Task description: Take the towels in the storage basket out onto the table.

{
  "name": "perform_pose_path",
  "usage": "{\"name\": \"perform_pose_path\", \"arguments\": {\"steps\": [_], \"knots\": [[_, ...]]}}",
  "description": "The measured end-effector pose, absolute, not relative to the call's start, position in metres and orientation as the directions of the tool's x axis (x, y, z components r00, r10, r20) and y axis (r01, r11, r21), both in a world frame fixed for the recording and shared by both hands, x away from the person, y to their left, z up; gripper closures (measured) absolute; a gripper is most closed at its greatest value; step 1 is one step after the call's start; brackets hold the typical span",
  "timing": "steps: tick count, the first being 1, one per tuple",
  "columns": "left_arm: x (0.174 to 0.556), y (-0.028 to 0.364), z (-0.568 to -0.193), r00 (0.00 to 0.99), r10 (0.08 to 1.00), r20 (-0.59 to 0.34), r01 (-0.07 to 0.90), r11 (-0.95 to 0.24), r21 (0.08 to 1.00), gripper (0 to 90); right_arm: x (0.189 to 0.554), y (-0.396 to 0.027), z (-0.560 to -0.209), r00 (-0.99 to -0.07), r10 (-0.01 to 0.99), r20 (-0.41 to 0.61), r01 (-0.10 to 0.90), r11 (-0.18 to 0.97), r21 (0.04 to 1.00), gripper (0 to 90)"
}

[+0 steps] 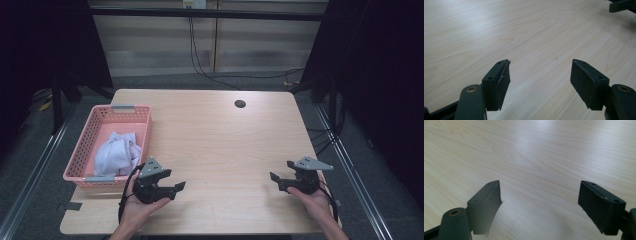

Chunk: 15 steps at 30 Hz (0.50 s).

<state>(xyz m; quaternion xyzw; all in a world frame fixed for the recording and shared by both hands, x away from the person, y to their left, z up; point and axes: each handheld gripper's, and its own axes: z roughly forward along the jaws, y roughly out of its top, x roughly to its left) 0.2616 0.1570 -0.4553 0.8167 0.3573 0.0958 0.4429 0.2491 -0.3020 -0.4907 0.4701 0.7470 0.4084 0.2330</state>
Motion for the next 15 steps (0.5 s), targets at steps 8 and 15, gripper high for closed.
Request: {"name": "perform_pose_path", "arguments": {"steps": [8, 15], "knots": [[0.264, 0.176, -0.431, 0.706, 0.691, -0.152, 0.475, -0.303, 0.827, 31.8, 0.245, -0.303, -0.487, -0.462, 0.887, 0.032, 0.492, 0.226, 0.840, 18.6], [0.275, 0.209, -0.407, 0.678, 0.722, -0.142, 0.472, -0.278, 0.836, 30.4, 0.243, -0.304, -0.486, -0.462, 0.886, 0.045, 0.498, 0.218, 0.839, 18.6]]}}
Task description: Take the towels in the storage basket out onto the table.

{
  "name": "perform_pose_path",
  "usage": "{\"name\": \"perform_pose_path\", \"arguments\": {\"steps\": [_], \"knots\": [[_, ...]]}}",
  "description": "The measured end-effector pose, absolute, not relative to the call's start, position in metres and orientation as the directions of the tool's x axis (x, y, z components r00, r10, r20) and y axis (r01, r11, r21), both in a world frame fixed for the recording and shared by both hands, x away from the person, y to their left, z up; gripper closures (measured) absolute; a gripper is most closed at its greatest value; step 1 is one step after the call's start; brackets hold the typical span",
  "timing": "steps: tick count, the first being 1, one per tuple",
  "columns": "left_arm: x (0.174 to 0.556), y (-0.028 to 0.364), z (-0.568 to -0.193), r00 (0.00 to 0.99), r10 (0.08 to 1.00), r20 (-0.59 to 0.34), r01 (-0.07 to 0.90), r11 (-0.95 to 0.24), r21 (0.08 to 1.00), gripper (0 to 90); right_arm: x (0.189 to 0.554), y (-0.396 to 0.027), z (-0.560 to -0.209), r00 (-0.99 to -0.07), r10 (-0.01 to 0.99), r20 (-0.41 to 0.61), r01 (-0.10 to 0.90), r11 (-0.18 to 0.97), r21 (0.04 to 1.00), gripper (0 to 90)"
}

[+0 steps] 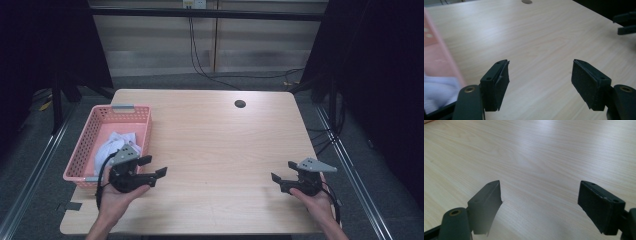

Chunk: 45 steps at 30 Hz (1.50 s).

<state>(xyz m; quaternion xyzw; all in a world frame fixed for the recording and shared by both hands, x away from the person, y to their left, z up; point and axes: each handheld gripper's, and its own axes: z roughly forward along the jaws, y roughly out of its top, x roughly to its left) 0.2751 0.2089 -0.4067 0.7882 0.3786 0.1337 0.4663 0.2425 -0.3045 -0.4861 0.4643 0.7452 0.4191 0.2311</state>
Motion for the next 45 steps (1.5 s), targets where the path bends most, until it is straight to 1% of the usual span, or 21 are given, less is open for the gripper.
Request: {"name": "perform_pose_path", "arguments": {"steps": [1, 3, 10, 15, 18, 22, 34, 37, 38, 45], "knots": [[0.281, 0.220, -0.403, 0.648, 0.745, -0.156, 0.484, -0.244, 0.841, 30.4, 0.242, -0.304, -0.486, -0.466, 0.884, 0.048, 0.498, 0.217, 0.840, 18.8], [0.284, 0.225, -0.403, 0.632, 0.757, -0.165, 0.492, -0.227, 0.841, 30.4, 0.242, -0.304, -0.486, -0.467, 0.883, 0.048, 0.497, 0.217, 0.840, 18.5], [0.303, 0.256, -0.396, 0.594, 0.790, -0.153, 0.523, -0.235, 0.819, 28.6, 0.246, -0.305, -0.488, -0.465, 0.884, 0.052, 0.509, 0.219, 0.832, 18.2], [0.314, 0.274, -0.391, 0.543, 0.822, -0.170, 0.541, -0.187, 0.820, 27.3, 0.243, -0.301, -0.486, -0.475, 0.879, 0.042, 0.500, 0.230, 0.835, 17.9], [0.316, 0.279, -0.390, 0.540, 0.826, -0.164, 0.549, -0.198, 0.812, 27.1, 0.242, -0.300, -0.486, -0.478, 0.878, 0.038, 0.499, 0.236, 0.834, 17.8], [0.318, 0.288, -0.392, 0.509, 0.845, -0.163, 0.561, -0.182, 0.808, 26.8, 0.242, -0.302, -0.486, -0.480, 0.876, 0.039, 0.494, 0.233, 0.837, 17.7], [0.332, 0.312, -0.387, 0.473, 0.871, -0.133, 0.595, -0.204, 0.778, 25.7, 0.244, -0.304, -0.486, -0.471, 0.881, 0.054, 0.506, 0.220, 0.834, 17.6], [0.337, 0.318, -0.388, 0.473, 0.871, -0.135, 0.610, -0.212, 0.764, 23.5, 0.242, -0.304, -0.485, -0.472, 0.880, 0.053, 0.498, 0.217, 0.839, 17.6], [0.338, 0.319, -0.389, 0.461, 0.875, -0.144, 0.612, -0.196, 0.766, 23.5, 0.242, -0.304, -0.485, -0.472, 0.880, 0.053, 0.498, 0.217, 0.839, 17.6], [0.344, 0.323, -0.396, 0.474, 0.871, -0.128, 0.642, -0.242, 0.727, 19.5, 0.242, -0.304, -0.486, -0.476, 0.878, 0.057, 0.504, 0.218, 0.836, 17.6]]}}
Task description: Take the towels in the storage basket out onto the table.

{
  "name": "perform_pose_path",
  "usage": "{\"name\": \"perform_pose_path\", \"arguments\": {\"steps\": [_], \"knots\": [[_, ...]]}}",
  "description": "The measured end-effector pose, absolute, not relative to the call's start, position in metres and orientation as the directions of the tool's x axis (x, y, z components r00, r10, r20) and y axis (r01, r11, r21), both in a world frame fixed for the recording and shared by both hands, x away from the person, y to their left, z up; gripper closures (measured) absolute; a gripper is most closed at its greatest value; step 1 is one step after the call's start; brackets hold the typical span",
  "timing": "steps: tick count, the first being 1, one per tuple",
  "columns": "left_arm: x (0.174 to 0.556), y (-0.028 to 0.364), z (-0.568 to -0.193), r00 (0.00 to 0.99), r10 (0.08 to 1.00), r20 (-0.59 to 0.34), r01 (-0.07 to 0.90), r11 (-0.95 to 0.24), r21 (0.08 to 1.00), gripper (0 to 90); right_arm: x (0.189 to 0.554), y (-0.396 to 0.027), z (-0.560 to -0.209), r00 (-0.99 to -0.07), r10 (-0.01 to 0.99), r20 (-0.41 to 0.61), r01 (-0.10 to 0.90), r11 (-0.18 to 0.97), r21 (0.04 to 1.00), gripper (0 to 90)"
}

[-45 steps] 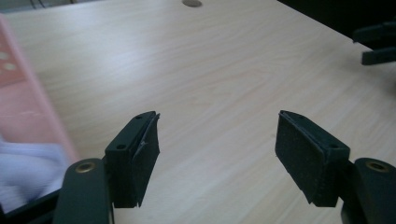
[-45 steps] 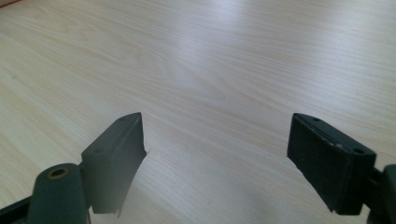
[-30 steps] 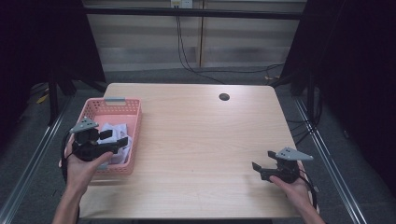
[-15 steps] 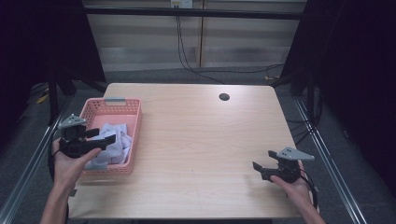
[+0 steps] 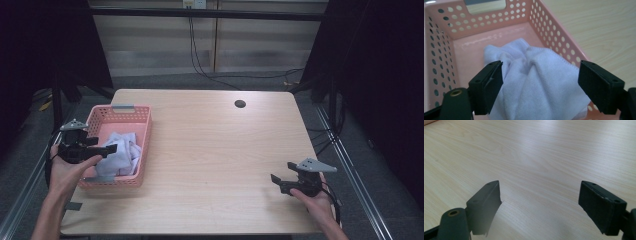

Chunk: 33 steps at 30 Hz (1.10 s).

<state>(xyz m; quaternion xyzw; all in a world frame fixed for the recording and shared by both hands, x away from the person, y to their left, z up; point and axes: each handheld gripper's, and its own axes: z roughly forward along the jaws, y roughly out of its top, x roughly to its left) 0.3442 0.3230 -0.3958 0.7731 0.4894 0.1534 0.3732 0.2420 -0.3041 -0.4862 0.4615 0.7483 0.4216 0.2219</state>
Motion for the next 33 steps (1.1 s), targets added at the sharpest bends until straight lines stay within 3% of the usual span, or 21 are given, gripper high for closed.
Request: {"name": "perform_pose_path", "arguments": {"steps": [9, 17, 26, 33], "knots": [[0.352, 0.317, -0.404, 0.537, 0.832, -0.141, 0.688, -0.335, 0.643, 16.5, 0.243, -0.304, -0.486, -0.475, 0.878, 0.062, 0.509, 0.216, 0.833, 17.5], [0.360, 0.315, -0.423, 0.531, 0.834, -0.149, 0.744, -0.374, 0.554, 14.5, 0.243, -0.302, -0.486, -0.495, 0.866, 0.070, 0.508, 0.223, 0.832, 17.6], [0.364, 0.317, -0.417, 0.508, 0.852, -0.129, 0.747, -0.360, 0.559, 15.7, 0.242, -0.298, -0.485, -0.513, 0.856, 0.063, 0.507, 0.243, 0.827, 17.6], [0.371, 0.317, -0.426, 0.498, 0.857, -0.133, 0.783, -0.378, 0.495, 14.1, 0.244, -0.300, -0.487, -0.511, 0.857, 0.074, 0.517, 0.237, 0.823, 17.6]]}}
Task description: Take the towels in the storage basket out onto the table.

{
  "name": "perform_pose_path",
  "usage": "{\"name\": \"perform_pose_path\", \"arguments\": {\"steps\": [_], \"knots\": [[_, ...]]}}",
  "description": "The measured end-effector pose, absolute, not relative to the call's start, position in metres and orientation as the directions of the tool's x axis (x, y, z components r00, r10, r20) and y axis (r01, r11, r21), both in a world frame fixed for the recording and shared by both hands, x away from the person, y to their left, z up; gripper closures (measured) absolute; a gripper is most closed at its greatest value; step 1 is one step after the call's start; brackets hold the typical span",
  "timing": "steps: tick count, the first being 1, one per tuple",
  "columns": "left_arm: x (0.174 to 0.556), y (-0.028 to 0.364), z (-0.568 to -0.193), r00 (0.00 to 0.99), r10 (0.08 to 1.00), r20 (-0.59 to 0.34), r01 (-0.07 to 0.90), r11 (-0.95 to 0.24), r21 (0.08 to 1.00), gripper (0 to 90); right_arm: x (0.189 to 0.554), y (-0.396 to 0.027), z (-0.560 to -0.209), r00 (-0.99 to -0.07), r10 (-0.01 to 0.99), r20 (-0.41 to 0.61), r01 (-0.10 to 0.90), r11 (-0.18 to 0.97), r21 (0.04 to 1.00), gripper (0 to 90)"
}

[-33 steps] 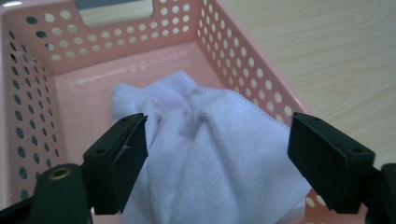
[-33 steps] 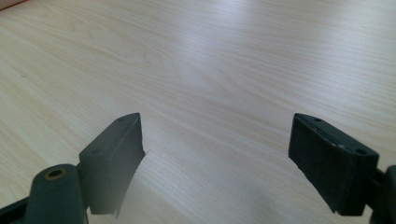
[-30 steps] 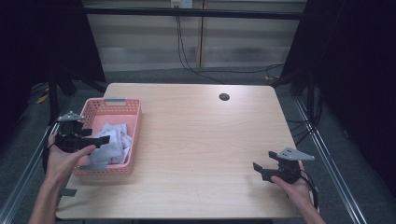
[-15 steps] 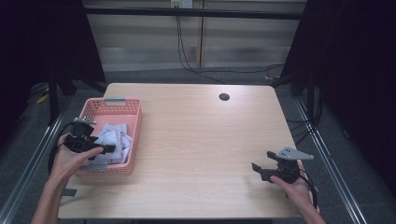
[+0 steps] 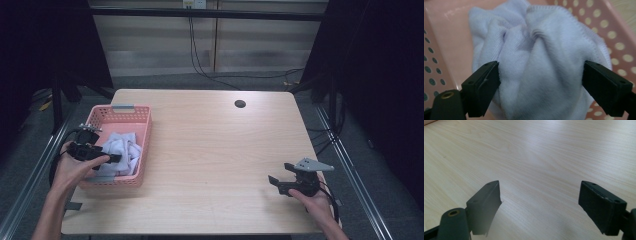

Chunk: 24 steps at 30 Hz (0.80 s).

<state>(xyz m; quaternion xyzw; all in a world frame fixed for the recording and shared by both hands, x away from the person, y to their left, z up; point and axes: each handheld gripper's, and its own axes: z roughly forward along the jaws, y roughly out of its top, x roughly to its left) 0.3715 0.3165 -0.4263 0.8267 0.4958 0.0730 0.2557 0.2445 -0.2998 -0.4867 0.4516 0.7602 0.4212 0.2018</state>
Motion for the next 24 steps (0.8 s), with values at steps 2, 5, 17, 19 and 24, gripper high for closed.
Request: {"name": "perform_pose_path", "arguments": {"steps": [2, 5, 17, 19, 24], "knots": [[0.379, 0.313, -0.430, 0.516, 0.847, -0.130, 0.793, -0.415, 0.447, 8.1, 0.246, -0.300, -0.487, -0.510, 0.856, 0.081, 0.520, 0.232, 0.822, 17.6], [0.387, 0.305, -0.439, 0.507, 0.853, -0.127, 0.819, -0.430, 0.381, 0.0, 0.247, -0.298, -0.487, -0.521, 0.851, 0.070, 0.514, 0.247, 0.821, 17.6], [0.394, 0.301, -0.444, 0.517, 0.848, -0.122, 0.824, -0.454, 0.338, 5.9, 0.245, -0.297, -0.487, -0.518, 0.852, 0.075, 0.520, 0.244, 0.818, 17.5], [0.396, 0.300, -0.446, 0.523, 0.843, -0.122, 0.824, -0.465, 0.323, 6.9, 0.245, -0.297, -0.487, -0.519, 0.851, 0.078, 0.522, 0.243, 0.818, 17.5], [0.402, 0.296, -0.453, 0.512, 0.849, -0.134, 0.842, -0.465, 0.273, 4.7, 0.246, -0.298, -0.487, -0.518, 0.852, 0.077, 0.524, 0.244, 0.816, 17.6]]}}
